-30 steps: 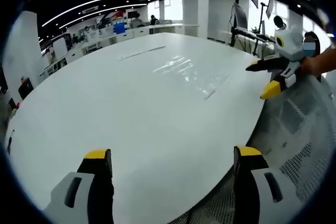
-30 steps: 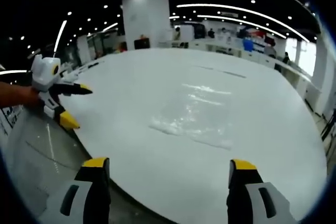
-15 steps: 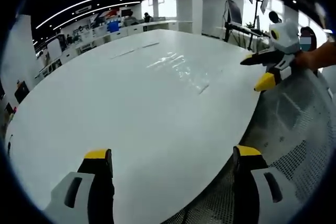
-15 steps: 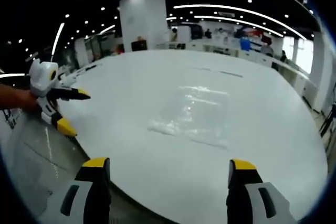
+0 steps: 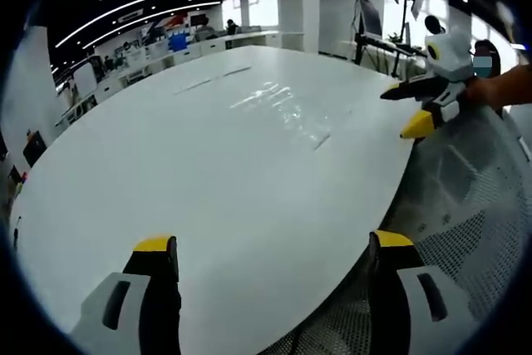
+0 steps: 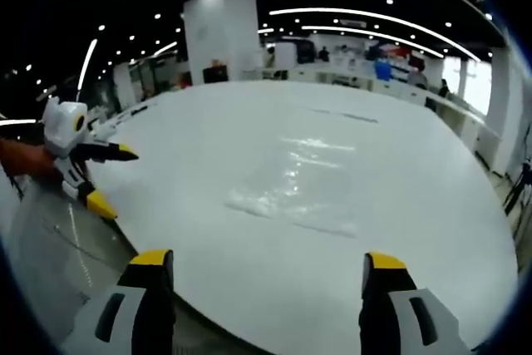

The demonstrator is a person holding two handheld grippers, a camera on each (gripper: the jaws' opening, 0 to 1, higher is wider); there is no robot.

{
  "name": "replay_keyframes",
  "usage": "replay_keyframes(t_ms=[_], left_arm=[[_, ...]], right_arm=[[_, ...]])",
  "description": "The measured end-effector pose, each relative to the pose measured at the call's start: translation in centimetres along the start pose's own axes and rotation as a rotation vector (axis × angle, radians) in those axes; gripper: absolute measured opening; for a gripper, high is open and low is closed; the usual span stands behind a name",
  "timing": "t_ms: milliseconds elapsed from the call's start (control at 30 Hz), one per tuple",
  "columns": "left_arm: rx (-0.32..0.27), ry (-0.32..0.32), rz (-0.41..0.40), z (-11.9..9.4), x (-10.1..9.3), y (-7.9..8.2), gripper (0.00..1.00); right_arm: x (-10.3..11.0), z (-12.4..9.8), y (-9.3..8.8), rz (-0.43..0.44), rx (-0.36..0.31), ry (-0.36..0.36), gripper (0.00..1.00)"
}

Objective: Open the resealable bag by pulling the two sides of the seal apart until the entire bag opening is separated and visibly accessible.

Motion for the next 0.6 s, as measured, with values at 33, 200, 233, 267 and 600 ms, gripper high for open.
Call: replay_keyframes(t_ms=[33,200,233,267,600], left_arm=[[-0.001,0.003,-0.001,-0.1,0.0,0.0,0.94],[0.006,0.002,0.001,0.1,0.1,0.0,0.95],[-0.005,0.003,-0.002,0.0,0.1,0.2,0.95],[-0.009,0.004,-0.002,-0.1,0.1,0.2,0.94],[0.001,0.017,0.006,-0.1,0.3,0.0,0.93]], right_arm=[[0.2,0.0,0.1,-0.013,0.005,0.006,0.94],[0.3,0.3,0.2,-0.039,0.007,0.026,0.94],[0.4,0.3,0.3,-0.046,0.007,0.029,0.94],[0.4,0.4,0.3,-0.043,0.013,0.040,0.94],[-0.7,2.2,1.9,-0.064,0.007,0.076,0.92]])
Point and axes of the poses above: the point that each gripper's makers call its tool centre point, and the gripper's own axes: z roughly forward along the fingers, x roughly to its left, y roughly out of its top, the point moved 3 cm from there along -z, roughly backward along the fingers, and after that the axes turned 1 degree about -x, right-handed, at the moved point
